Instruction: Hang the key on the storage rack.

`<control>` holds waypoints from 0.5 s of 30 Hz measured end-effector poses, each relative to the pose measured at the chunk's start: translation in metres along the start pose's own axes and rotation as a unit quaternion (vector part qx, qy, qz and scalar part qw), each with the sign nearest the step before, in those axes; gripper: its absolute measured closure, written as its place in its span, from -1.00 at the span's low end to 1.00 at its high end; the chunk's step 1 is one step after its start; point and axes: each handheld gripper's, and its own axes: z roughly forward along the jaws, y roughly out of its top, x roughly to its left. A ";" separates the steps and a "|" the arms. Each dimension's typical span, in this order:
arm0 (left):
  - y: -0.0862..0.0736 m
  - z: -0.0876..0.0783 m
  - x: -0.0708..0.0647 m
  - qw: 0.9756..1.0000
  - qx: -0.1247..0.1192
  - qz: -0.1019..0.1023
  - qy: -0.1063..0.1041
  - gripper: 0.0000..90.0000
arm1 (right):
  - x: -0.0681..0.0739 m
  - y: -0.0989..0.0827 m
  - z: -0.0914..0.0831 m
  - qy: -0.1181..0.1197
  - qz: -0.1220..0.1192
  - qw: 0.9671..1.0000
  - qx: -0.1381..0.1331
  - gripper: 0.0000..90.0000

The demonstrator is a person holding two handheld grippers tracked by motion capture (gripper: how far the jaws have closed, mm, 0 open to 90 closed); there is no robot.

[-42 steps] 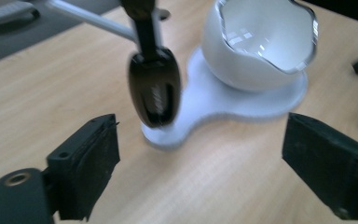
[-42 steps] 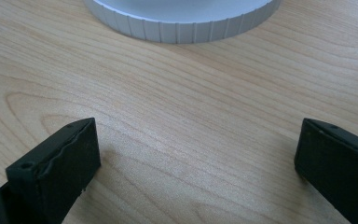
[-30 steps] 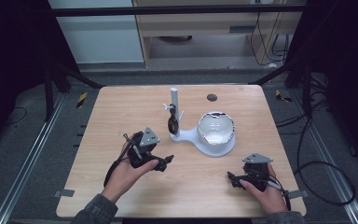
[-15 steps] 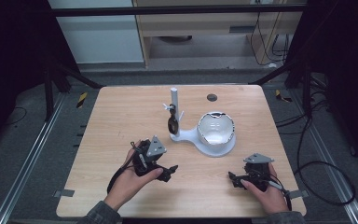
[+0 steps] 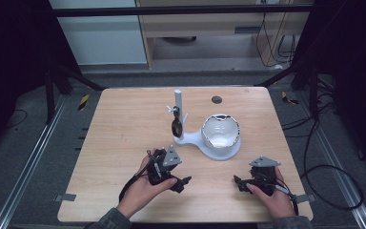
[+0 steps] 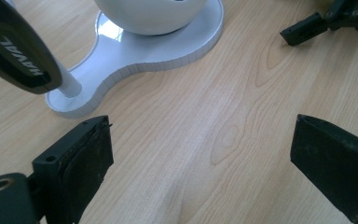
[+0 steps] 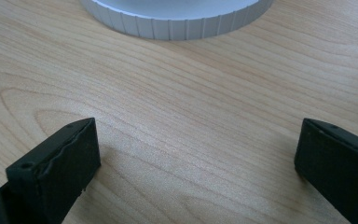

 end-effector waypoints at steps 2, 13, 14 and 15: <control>-0.001 0.003 0.000 1.000 0.001 0.000 -0.003 -0.89 | 0.000 0.000 0.000 0.000 0.000 1.000 0.000 -0.99; -0.018 0.018 0.008 1.000 0.019 -0.018 -0.001 -0.89 | 0.000 0.000 0.000 0.000 0.000 1.000 0.000 -0.99; -0.019 0.019 0.009 1.000 0.021 -0.020 0.000 -0.89 | 0.000 0.000 0.000 0.000 0.000 1.000 0.000 -0.99; -0.021 0.020 0.010 0.999 0.023 -0.022 0.003 -0.89 | 0.000 0.000 0.000 0.000 0.000 1.000 0.000 -0.99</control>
